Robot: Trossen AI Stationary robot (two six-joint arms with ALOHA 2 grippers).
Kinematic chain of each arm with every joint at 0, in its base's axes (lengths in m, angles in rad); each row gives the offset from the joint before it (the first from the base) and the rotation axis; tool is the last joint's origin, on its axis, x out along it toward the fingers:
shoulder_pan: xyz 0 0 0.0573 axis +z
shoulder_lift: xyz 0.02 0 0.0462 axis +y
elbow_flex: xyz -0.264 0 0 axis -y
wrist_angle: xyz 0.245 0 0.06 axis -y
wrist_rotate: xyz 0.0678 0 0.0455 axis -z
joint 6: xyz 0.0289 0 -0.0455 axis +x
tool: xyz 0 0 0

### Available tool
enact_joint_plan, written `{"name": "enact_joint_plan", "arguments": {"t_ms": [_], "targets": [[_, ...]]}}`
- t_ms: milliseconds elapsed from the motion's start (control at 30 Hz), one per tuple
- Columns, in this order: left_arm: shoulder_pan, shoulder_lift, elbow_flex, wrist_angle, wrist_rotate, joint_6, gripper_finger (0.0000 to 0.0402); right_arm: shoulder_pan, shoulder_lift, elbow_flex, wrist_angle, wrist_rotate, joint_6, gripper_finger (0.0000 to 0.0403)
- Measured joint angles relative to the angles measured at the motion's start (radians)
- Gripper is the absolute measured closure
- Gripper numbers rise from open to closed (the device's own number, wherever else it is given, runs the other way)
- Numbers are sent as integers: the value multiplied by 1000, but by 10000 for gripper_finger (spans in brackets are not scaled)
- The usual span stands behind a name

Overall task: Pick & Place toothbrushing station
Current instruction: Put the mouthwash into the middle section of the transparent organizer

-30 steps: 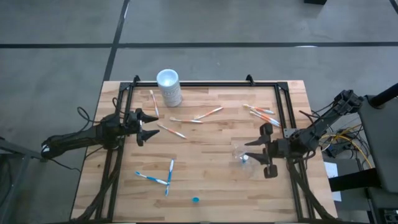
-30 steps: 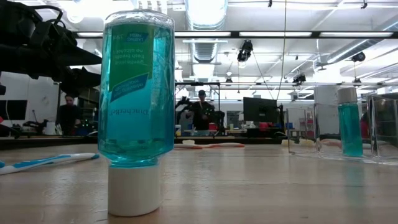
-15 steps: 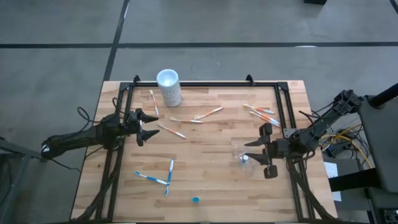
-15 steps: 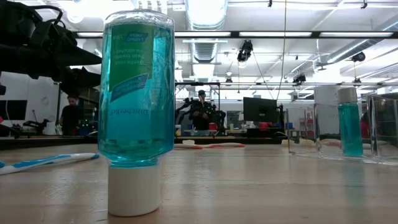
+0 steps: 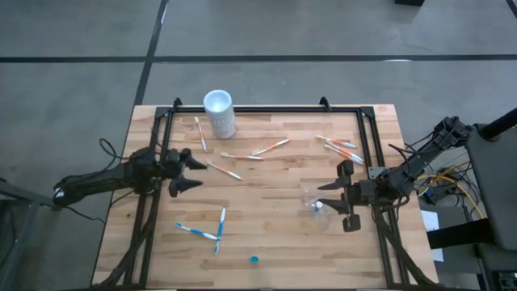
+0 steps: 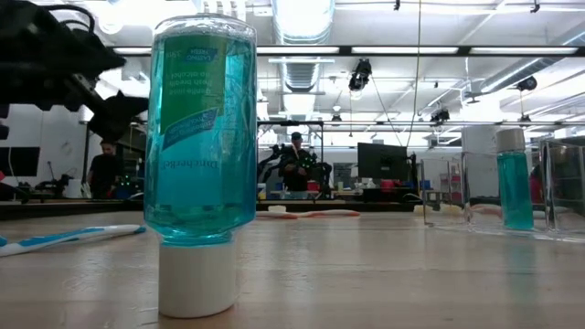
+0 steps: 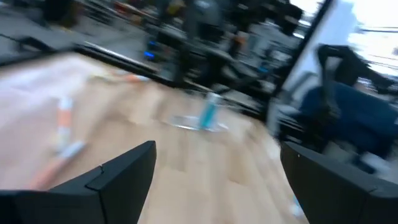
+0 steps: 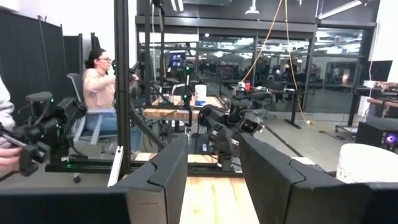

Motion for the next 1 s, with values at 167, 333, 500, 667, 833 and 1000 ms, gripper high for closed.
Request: {"name": "enact_joint_plan", "arguments": {"t_ms": [167,333,500,667,833,1000], "targets": [[0,56,75,-53,71,-31,51,0,1,0,0,0,0,262],[0,146,202,-246,66,93,53,0,1,0,0,0,0,262],[-2,243,335,-284,60,145,51,0,1,0,0,0,0,262],[-9,339,471,-368,59,169,53,0,1,0,0,0,0,262],[-48,430,576,-463,58,240,51,0,1,0,0,0,0,262],[-112,521,691,-577,50,236,53,0,1,0,0,0,0,262]]}}
